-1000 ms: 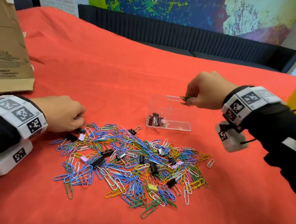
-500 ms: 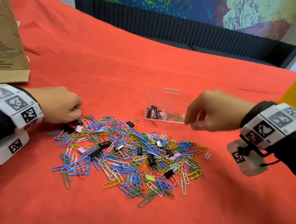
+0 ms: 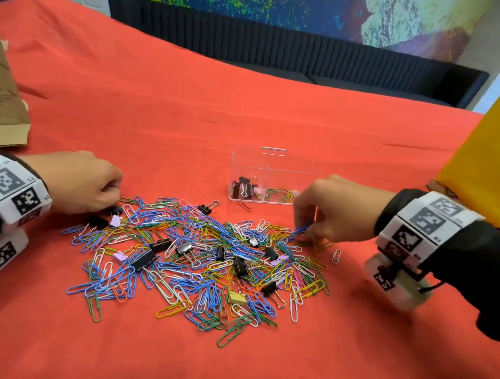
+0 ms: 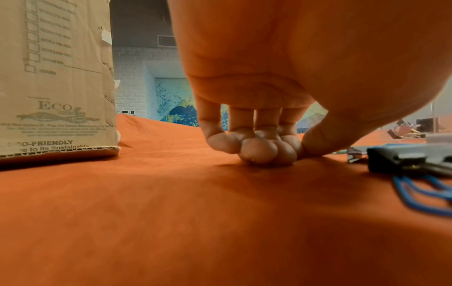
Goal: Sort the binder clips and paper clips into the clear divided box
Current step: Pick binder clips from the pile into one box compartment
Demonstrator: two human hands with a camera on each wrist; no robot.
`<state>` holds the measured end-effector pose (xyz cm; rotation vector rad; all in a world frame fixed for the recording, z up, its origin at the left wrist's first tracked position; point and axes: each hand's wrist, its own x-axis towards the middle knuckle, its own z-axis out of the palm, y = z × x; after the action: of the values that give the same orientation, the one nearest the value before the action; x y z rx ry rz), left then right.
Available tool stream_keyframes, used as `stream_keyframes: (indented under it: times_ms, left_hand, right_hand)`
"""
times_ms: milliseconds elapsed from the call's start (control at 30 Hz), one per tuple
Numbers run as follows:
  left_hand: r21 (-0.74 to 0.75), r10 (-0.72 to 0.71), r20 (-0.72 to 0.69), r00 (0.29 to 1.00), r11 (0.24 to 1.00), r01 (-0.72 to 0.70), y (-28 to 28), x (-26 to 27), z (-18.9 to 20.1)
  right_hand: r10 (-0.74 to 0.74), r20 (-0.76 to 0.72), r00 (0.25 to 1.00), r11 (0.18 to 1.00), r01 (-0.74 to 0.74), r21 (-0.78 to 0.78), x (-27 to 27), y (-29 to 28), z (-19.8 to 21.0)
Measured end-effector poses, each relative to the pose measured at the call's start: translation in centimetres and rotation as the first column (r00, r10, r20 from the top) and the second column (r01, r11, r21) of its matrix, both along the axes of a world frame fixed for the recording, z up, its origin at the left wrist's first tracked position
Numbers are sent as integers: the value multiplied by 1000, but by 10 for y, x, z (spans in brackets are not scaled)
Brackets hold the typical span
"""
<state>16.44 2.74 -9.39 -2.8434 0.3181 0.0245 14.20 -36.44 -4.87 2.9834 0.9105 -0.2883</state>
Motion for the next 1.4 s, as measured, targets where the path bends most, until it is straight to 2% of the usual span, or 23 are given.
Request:
stream_keyframes:
  times_ms: [133, 200, 300, 400, 500, 667, 833, 933, 1033, 1133, 1267, 1400]
  left_hand:
    - [-15, 6, -10, 1000, 1000, -6, -2, -2, 1]
    - [-13, 11, -16, 1000, 1000, -11, -3, -3, 2]
    - [-9, 7, -25, 1000, 1000, -7, -5, -3, 4]
    - [-13, 5, -27, 1000, 1000, -6, -4, -3, 4]
    - [-6, 7, -30, 1000, 1000, -7, -2, -3, 3]
    - [-13, 18, -26, 999, 1000, -18, 0, -1, 2]
    - [-25, 22, -31, 999, 999, -23, 0, 0, 1]
    - [-18, 18, -33, 999, 1000, -18, 1, 1, 1]
    - [-14, 19, -24, 1000, 1000, -19, 0, 1, 1]
    - [-20, 22, -21, 1000, 1000, -22, 2, 2, 0]
    - [-30, 18, -27, 999, 999, -18, 3, 2, 0]
    - [-29, 6, -25, 1000, 1000, -7, 4, 3, 0]
  right_hand:
    - [-40, 63, 997, 995, 34, 96, 5, -7, 27]
    - [-62, 146, 987, 988, 40, 148, 12, -10, 41]
    - [-127, 287, 949, 967, 54, 249, 26, -10, 56]
    - [-197, 355, 914, 940, 73, 333, 43, -1, 56]
    - [-233, 370, 899, 930, 95, 355, 58, 9, 47]
    - [-232, 303, 924, 941, 133, 313, 66, 11, 33]
    - [-225, 377, 899, 939, 97, 331, 57, 1, 39]
    - [-132, 299, 945, 968, 58, 242, 37, -3, 41]
    - [-70, 58, 996, 997, 67, 44, 13, -9, 32]
    - [-85, -111, 990, 991, 72, -112, -3, -19, 17]
    - [-32, -96, 995, 985, 15, -174, -9, -20, -3]
    - [-16, -80, 997, 996, 9, -90, -5, -5, -10]
